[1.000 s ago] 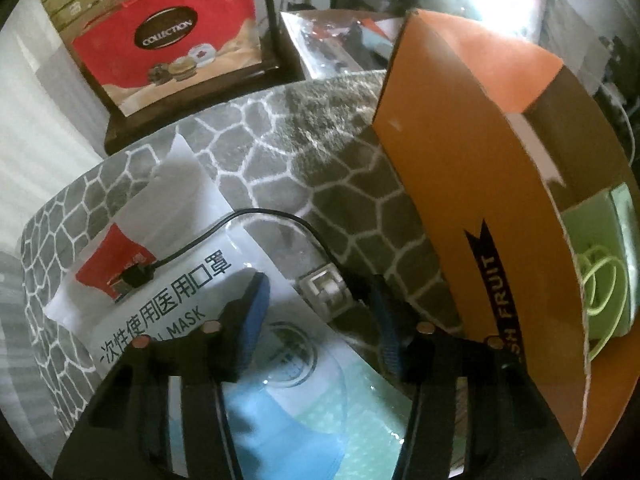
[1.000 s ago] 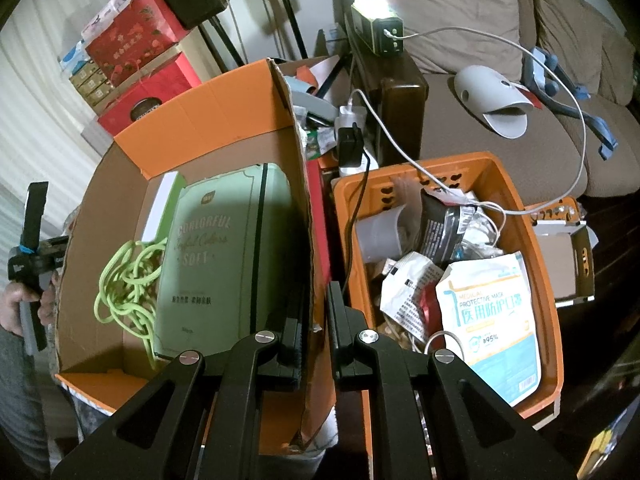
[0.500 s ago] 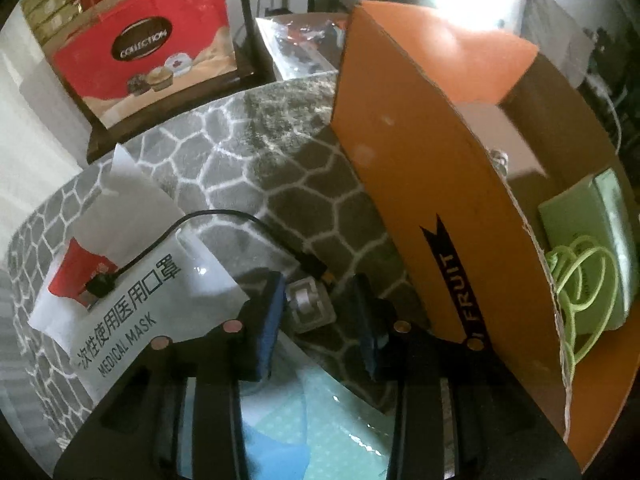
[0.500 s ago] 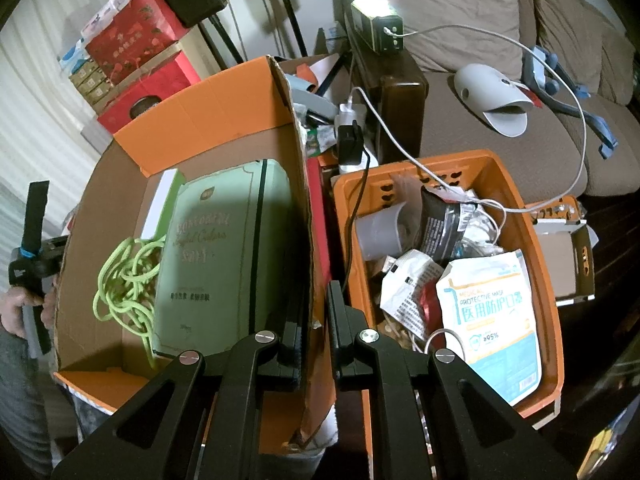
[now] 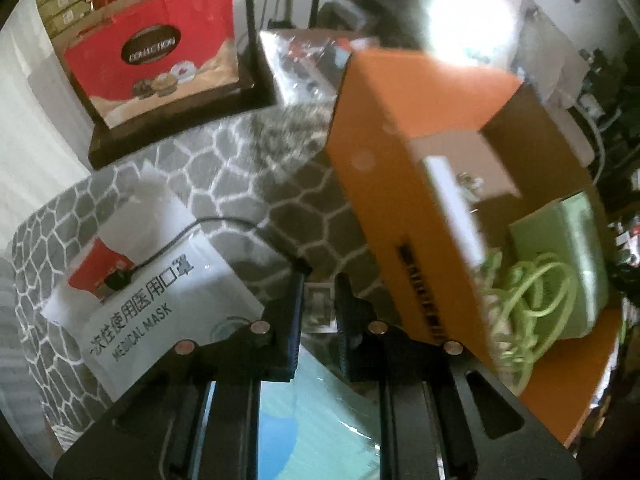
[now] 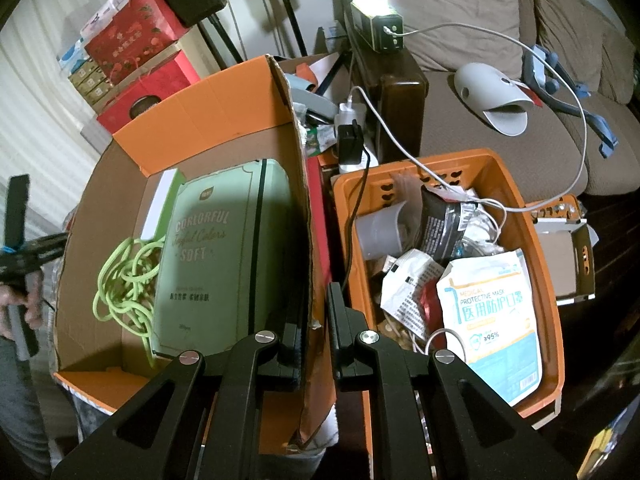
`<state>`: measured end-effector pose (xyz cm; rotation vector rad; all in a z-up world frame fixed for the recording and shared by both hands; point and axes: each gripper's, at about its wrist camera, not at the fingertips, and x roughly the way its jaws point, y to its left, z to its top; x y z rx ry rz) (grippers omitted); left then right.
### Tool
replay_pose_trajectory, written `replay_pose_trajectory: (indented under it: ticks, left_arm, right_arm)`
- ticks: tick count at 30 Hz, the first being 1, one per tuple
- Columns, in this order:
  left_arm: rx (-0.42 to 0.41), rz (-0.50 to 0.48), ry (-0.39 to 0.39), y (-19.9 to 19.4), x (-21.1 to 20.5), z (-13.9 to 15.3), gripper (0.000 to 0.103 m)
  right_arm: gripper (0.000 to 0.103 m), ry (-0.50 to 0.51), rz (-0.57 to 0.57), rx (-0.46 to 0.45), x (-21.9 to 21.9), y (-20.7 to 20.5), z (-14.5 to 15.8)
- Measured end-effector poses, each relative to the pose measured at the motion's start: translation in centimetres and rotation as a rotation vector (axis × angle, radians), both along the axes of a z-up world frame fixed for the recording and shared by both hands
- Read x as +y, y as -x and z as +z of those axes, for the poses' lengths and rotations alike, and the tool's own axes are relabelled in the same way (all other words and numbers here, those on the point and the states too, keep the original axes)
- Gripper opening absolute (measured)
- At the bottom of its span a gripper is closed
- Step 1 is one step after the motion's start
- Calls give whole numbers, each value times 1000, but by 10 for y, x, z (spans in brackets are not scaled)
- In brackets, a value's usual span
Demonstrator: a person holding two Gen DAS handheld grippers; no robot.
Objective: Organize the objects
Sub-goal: 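Carry the white adapter with the left gripper into the orange box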
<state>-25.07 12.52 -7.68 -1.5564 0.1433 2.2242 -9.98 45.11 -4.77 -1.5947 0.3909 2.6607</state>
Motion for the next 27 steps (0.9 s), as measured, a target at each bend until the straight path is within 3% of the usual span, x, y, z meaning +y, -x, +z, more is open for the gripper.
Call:
replay_pose_trajectory:
  ticks: [6,12,27]
  left_arm:
    - [68,-38,-44,-7,15,47,14]
    - [104,-70,-66,-12,36,74,14]
    - [77,-217,-82,-39,130,74,14]
  right_arm:
    - [10,2,0,0,0,0,0]
    - [10,1,1,0,0,0,0]
    - [10,8,2,0,-2,-1,0]
